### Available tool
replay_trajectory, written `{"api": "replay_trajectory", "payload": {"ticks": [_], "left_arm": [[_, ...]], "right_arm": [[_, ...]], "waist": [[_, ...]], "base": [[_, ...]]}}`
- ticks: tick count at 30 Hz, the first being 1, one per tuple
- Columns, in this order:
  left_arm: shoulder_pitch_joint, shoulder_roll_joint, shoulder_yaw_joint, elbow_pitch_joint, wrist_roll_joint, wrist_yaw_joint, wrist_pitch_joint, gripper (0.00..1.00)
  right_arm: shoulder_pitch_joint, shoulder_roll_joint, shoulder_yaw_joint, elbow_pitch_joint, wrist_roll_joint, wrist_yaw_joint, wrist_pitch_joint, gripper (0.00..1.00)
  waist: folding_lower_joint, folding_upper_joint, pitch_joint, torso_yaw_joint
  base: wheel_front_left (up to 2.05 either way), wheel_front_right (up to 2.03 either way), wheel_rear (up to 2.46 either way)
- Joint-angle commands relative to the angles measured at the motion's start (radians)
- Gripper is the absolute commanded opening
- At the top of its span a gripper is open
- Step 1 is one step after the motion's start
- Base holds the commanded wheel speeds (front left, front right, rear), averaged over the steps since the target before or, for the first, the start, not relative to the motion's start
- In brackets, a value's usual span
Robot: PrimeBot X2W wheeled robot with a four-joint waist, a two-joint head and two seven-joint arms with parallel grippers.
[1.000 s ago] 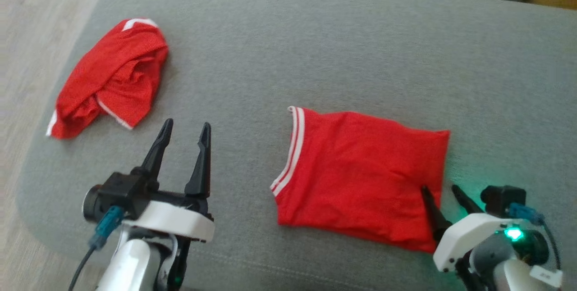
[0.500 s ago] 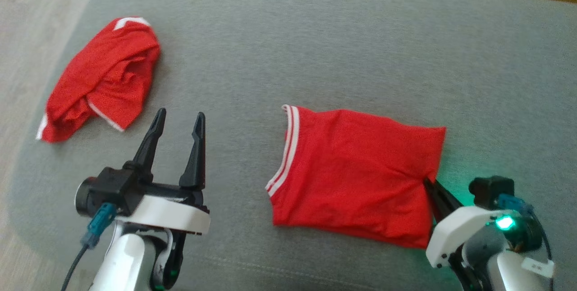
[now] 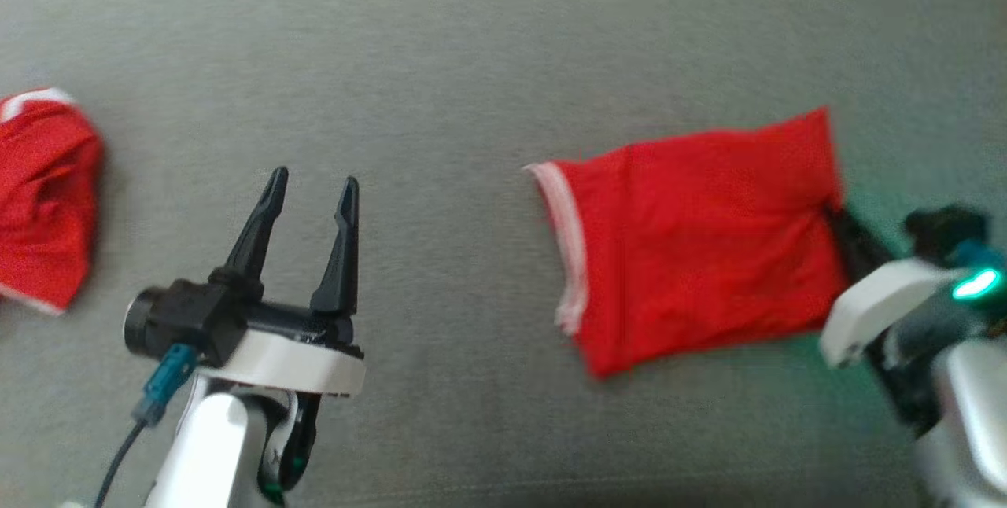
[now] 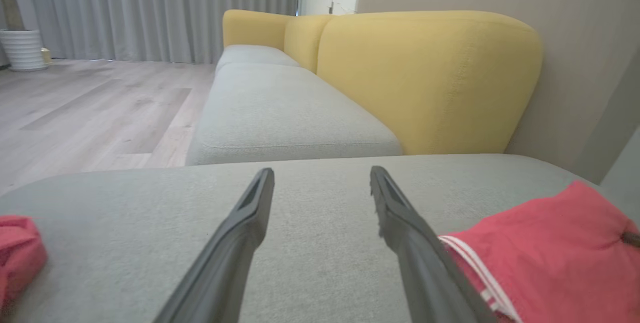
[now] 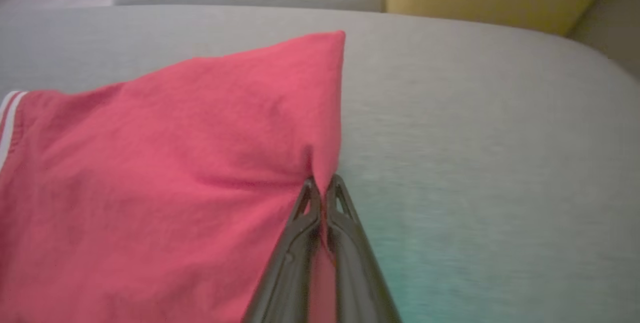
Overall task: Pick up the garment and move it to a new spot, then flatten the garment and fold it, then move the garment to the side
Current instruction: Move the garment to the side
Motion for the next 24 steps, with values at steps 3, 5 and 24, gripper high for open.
{"api": "replay_trajectory", "payload": {"ticks": [3,5,24], "left_arm": [[-0.065,0.013,0.03,-0.041,0.014,-0.012,-0.012,1.0],[-0.082,0.016,0.025,-0.042,0.018,-0.018,-0.012,1.0],[-0.222,0.024,-0.002,-0.065,0.038,-0.063,-0.012,1.0]], "right_arm": [[-0.098,-0.056,-0.034,-0.012,-0.006,0.007,-0.016,0.0],[-0.15,-0.079,-0.062,0.004,-0.009,0.007,-0.02,0.0],[-0.329,-0.154,-0.383,0.031,-0.017,0.007,-0.038,0.0]], "waist": [[0.0,0.0,0.069,-0.084],[0.0,0.0,0.102,-0.104],[0.0,0.0,0.307,-0.134]], "base": [[0.0,0.0,0.0],[0.0,0.0,0.0],[0.0,0.0,0.0]]}}
